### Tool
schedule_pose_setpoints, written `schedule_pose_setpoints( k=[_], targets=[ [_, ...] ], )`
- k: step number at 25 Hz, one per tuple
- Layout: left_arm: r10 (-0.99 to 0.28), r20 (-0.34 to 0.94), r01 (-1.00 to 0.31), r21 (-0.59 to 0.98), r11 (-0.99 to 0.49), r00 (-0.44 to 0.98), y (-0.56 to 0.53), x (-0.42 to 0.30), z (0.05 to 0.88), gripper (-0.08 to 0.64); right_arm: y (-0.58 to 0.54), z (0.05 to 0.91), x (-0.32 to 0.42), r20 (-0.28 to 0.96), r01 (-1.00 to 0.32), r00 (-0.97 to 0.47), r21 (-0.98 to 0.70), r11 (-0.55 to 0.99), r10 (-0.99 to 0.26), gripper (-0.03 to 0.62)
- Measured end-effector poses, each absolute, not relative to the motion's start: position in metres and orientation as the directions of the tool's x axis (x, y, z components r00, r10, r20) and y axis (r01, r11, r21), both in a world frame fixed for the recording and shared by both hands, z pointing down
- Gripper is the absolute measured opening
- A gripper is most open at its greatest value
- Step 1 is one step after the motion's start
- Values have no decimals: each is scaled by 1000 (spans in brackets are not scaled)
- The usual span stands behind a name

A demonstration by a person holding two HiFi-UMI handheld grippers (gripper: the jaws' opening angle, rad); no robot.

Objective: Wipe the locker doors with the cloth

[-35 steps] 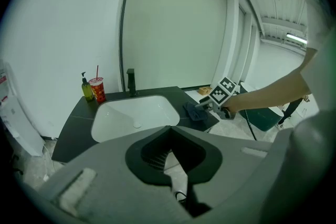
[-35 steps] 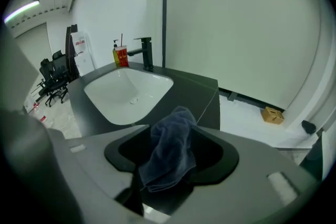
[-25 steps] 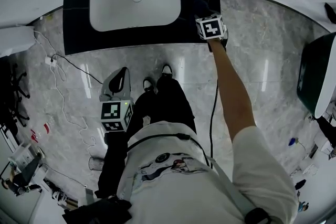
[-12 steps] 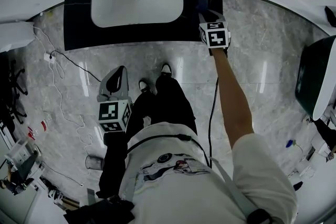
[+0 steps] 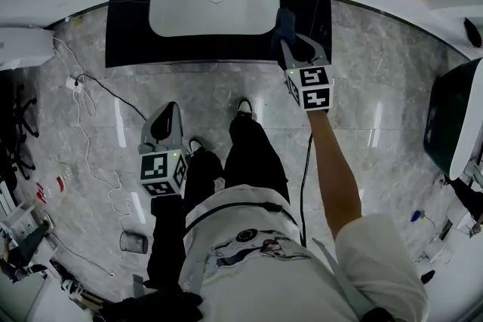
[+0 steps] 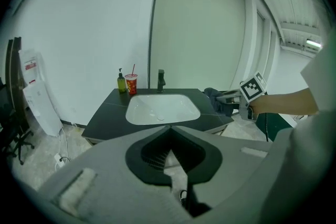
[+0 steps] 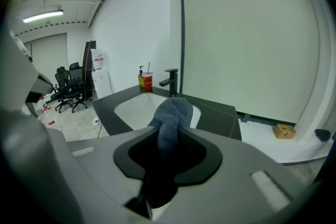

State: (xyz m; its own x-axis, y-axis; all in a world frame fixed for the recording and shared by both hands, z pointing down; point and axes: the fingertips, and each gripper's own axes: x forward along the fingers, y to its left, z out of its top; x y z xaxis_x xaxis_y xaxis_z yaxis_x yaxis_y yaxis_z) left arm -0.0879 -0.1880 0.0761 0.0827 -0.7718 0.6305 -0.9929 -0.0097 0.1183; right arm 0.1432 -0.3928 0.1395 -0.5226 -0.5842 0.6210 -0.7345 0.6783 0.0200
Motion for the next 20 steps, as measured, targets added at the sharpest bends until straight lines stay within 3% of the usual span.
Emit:
schedule_pose_setpoints(
  k=[9, 20],
  targets=[
    [-822, 559, -991, 125, -43, 106, -121, -150, 63, 0, -288, 130, 63, 615, -668, -542, 98, 738, -572, 81],
    [-813, 568, -990, 121, -71, 128, -6, -233, 113, 0, -184, 167, -20, 607, -604, -517, 241, 760, -604, 81]
  ],
)
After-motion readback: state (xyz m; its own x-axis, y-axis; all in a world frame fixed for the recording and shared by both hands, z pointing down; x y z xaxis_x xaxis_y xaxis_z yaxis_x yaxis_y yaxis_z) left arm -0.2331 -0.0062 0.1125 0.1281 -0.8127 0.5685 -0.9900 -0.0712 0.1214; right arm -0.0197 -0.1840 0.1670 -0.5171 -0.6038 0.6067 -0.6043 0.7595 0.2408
